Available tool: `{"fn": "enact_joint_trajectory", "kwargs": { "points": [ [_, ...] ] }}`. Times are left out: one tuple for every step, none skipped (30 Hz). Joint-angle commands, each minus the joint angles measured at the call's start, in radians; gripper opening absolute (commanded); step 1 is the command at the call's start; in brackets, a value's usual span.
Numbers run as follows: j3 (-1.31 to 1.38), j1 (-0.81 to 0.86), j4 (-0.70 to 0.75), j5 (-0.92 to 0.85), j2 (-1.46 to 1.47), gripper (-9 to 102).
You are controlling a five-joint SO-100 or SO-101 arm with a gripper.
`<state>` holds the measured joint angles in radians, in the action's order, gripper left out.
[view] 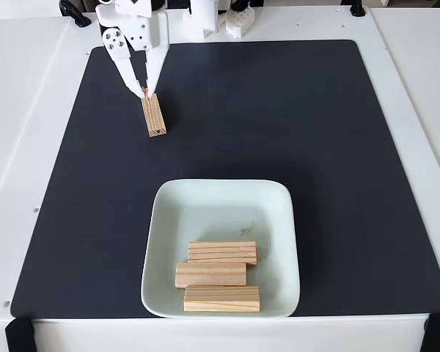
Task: Pick up the wooden block and place them on the plate.
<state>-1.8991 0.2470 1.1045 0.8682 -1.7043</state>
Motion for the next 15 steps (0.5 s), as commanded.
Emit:
{"fn": "enact_joint_trajectory", "kwargs": {
  "points": [
    [0.018,-0.014,0.005,0.058,-0.002,-1],
    [0.017,-0.014,0.005,0.075,0.000,-1],
    [0.011,-0.014,0.005,0.087,-0.005,-1],
    [0.003,-0.014,0.005,0.095,-0.012,-1],
    [-0.003,-0.014,0.005,0.100,-0.015,-1],
    [-0.012,-0.014,0.005,0.100,-0.015,-1],
    [-0.023,-0.012,0.005,0.097,-0.017,0],
    [-0.037,-0.012,0.005,0.087,-0.017,0],
    [-0.054,-0.012,0.006,0.086,-0.017,0],
    [-0.071,-0.009,0.006,0.086,-0.017,0],
    [-0.084,-0.006,0.006,0.084,-0.017,2],
    [-0.095,-0.002,0.011,0.084,-0.017,5],
    [-0.097,-0.002,0.028,0.084,-0.017,9],
    [-0.094,-0.003,0.048,0.084,-0.017,13],
    [-0.089,-0.008,0.069,0.084,-0.017,18]
  ]
}}
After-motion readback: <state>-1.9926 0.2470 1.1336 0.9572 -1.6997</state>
